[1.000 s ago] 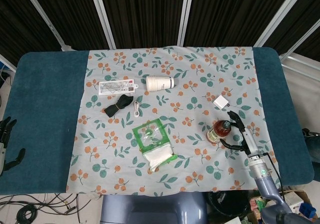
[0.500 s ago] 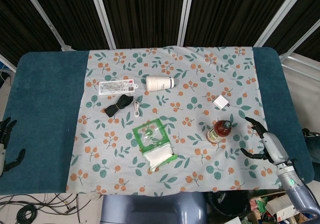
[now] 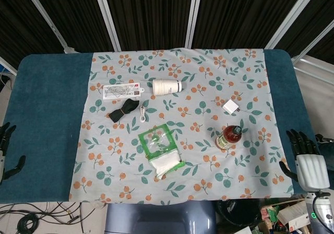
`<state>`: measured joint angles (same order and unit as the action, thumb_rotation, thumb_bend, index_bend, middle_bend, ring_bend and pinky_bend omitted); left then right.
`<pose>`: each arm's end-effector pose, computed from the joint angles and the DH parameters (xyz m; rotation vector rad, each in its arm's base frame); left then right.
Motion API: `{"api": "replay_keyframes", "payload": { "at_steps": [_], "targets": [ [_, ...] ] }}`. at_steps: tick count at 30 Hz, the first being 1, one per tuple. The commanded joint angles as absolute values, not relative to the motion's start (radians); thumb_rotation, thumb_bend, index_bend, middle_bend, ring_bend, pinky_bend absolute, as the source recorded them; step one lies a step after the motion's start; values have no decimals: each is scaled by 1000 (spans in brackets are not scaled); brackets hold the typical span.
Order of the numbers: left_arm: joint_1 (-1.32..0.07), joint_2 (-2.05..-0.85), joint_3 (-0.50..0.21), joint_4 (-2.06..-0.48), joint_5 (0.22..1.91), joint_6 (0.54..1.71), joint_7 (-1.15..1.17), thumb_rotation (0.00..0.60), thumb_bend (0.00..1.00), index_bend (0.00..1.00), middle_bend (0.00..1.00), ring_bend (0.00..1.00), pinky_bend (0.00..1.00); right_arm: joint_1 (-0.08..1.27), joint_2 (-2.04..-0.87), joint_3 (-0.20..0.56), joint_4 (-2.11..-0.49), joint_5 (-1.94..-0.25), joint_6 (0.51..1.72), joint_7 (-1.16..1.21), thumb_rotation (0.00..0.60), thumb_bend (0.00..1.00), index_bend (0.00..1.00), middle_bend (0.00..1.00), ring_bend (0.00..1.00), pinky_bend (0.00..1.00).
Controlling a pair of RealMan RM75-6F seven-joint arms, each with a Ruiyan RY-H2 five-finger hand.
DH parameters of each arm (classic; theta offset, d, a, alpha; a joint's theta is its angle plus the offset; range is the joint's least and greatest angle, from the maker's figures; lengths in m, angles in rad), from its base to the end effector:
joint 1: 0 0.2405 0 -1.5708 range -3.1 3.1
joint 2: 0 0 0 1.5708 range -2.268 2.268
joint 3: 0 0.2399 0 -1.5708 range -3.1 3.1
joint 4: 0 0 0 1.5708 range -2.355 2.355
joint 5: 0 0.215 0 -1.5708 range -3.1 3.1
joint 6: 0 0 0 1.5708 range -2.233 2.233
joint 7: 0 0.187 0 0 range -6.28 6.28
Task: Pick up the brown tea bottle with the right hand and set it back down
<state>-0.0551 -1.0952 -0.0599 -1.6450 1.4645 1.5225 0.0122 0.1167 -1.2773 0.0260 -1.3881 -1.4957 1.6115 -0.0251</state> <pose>-0.3023 0.2158 0.1621 -1.3127 -0.8974 -0.8956 -0.3112 -0.2293 0.1367 1.3582 -0.7374 0.9225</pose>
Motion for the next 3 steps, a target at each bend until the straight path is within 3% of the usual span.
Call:
{"api": "replay_keyframes", "payload": {
  "at_steps": [1, 3],
  "targets": [
    [-54, -1095, -60, -1645, 1464, 1523, 12, 600, 372, 28, 0, 0, 0, 96, -1276, 38, -1408, -1496, 1644, -57, 600, 177, 0, 48, 66, 166],
    [-55, -1094, -60, -1643, 1465, 1523, 10, 600, 372, 28, 0, 0, 0, 91, -1261, 24, -1422, -1503, 1629, -67, 600, 178, 0, 49, 66, 166]
  ]
}}
